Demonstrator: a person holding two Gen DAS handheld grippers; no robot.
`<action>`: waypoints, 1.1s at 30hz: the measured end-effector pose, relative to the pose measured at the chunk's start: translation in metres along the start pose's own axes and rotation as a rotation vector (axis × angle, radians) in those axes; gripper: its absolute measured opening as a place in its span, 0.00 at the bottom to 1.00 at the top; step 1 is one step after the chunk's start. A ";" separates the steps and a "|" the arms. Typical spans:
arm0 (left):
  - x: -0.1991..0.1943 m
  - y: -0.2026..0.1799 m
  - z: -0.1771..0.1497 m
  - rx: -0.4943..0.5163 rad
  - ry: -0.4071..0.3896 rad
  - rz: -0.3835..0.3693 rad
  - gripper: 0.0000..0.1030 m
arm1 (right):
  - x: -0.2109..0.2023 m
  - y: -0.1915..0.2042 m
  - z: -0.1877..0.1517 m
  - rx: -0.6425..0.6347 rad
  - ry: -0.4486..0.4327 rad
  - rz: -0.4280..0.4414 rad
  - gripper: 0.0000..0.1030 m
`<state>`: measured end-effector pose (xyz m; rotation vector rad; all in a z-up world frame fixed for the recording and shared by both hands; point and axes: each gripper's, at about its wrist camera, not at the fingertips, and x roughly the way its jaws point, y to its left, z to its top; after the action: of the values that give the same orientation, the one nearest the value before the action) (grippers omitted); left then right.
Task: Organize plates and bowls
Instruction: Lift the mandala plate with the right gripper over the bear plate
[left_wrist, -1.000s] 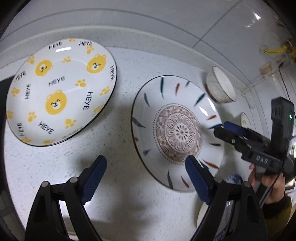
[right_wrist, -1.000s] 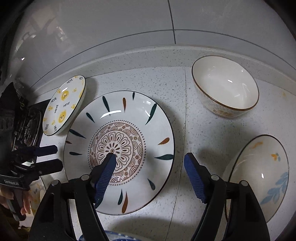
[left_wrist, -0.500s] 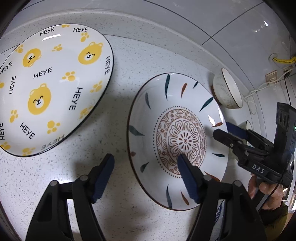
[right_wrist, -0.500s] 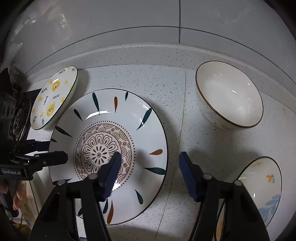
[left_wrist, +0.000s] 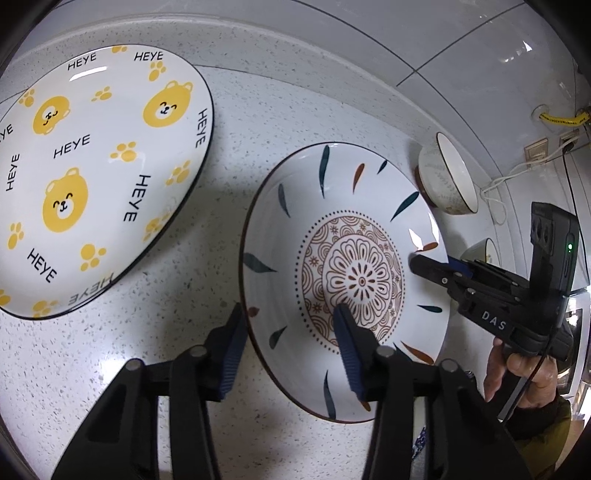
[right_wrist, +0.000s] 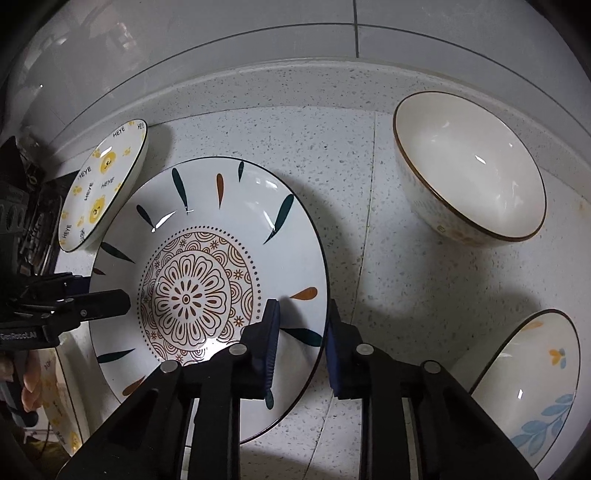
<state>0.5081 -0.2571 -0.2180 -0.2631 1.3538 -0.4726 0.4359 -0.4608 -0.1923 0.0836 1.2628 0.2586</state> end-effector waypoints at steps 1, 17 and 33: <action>0.001 0.000 0.001 0.000 0.004 0.001 0.40 | 0.000 0.001 0.000 0.002 0.001 0.004 0.19; -0.005 0.017 -0.006 -0.018 0.013 0.003 0.14 | -0.015 0.003 -0.006 0.042 -0.043 0.015 0.14; -0.107 0.032 -0.063 0.027 -0.086 -0.050 0.14 | -0.103 0.078 -0.047 0.011 -0.192 0.073 0.10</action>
<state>0.4370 -0.1731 -0.1517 -0.2926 1.2588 -0.5152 0.3513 -0.4138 -0.0953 0.1604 1.0710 0.3000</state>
